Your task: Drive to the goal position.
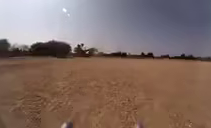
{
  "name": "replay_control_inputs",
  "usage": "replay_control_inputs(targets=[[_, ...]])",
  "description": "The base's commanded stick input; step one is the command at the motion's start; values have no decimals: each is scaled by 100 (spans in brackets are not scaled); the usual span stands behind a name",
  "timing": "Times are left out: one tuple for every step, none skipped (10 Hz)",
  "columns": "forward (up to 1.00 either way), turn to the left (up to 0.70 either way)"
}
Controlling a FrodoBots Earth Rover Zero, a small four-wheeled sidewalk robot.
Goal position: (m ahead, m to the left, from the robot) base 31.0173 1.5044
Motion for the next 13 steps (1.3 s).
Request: replay_control_inputs(targets=[[70,0],[70,0],[70,0],[70,0],[70,0],[70,0],[70,0],[70,0],[70,0],[70,0],[70,0],[70,0],[70,0]])
